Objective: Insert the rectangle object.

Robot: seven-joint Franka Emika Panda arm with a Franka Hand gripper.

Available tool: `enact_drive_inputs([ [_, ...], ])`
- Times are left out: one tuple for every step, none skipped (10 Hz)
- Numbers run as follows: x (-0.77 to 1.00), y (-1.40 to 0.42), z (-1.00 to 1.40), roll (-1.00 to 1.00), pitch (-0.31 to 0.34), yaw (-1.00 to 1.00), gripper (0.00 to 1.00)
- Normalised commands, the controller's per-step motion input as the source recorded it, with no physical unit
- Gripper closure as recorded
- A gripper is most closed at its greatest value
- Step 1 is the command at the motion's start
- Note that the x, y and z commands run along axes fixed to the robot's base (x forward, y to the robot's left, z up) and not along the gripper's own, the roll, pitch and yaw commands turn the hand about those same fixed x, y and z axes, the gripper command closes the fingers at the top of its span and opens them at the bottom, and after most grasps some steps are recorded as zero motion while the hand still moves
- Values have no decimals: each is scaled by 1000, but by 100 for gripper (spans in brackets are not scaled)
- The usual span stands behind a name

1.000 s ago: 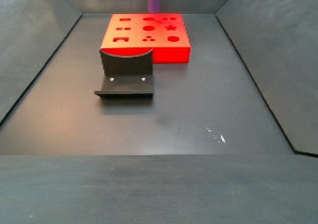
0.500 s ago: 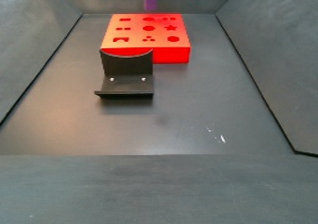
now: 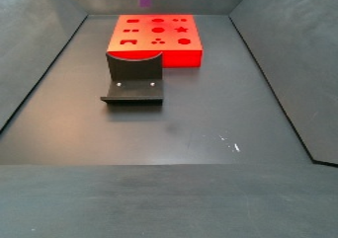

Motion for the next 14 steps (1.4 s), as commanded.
enact_drive_inputs([
  [583,106,-326,136,86,-460,100],
  [497,14,-274,224,140,-417,100],
  [386,0,-194,296,197,-386,100],
  [243,0,-46,227,256,-426,100],
  [209,0,0,236,246,-443,100],
  [226,-43,0,296,257,-351,100],
  [14,-14,-29,97,67,-166,100],
  [0,0,-197,0,-1,-63,100],
  [397,-140,-249,147,0,89,100],
  [471,-89,-140,261,11,243,100],
  [471,-63,0,260,60,226,100],
  [457,-54,14,246,90,223,100],
  [429,-6,26,269,103,197,100],
  [297,0,0,326,84,123,100],
])
